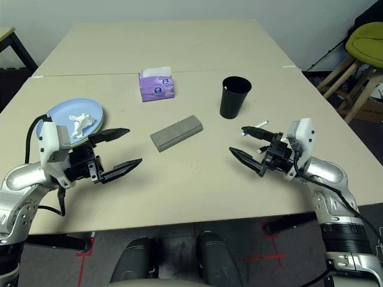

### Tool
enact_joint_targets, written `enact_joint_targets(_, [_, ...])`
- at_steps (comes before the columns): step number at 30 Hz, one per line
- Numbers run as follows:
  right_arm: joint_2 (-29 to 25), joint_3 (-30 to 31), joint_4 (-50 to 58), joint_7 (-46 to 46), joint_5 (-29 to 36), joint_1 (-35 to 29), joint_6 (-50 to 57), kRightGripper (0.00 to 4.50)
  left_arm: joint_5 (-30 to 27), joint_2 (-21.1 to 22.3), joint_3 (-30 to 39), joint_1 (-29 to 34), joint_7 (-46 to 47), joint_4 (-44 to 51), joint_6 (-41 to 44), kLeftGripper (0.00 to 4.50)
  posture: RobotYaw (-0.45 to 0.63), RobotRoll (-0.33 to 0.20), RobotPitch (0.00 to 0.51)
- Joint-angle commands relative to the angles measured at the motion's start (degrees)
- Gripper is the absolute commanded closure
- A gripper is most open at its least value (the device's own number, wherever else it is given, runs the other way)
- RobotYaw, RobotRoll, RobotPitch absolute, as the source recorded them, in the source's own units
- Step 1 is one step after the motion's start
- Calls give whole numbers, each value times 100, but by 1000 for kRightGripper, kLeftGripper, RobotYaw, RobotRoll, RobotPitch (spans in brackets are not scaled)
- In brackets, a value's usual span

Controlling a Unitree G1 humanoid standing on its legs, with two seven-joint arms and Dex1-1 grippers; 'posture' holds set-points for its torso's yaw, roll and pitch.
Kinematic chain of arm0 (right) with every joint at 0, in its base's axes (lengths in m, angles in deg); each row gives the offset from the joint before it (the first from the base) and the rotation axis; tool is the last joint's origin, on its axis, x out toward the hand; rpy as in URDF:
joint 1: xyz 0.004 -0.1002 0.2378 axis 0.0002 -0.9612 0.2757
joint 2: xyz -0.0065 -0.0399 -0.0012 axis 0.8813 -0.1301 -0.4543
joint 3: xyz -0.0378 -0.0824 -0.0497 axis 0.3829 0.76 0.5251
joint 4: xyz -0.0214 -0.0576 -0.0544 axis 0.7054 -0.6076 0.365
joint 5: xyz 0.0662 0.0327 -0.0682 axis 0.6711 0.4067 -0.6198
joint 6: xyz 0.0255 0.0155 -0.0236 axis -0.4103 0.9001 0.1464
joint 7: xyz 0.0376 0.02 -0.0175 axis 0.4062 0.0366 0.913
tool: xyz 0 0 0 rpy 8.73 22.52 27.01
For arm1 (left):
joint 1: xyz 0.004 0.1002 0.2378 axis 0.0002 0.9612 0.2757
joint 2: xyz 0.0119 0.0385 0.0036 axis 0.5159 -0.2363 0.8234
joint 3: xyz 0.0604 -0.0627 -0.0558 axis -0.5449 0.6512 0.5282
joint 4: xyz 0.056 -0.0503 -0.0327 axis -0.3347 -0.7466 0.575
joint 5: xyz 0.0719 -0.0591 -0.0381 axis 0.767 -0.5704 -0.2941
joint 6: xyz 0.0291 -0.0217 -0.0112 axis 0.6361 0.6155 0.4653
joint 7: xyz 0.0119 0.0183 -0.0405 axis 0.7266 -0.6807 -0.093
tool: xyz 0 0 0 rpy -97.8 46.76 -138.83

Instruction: Organize and tidy the items on the table.

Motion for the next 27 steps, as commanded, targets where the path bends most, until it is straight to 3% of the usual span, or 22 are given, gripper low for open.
enact_joint_targets(1, [-135,-78,-102,30,-49,61,-51,0,-99,76,-45,-54,-104,-46,-16,8,22,0,63])
enact_joint_targets(27, [-1499,-486,-1202,440,-230,924,-240,0,-1014,244,112,-472,-108,85,660,8,0,0,82])
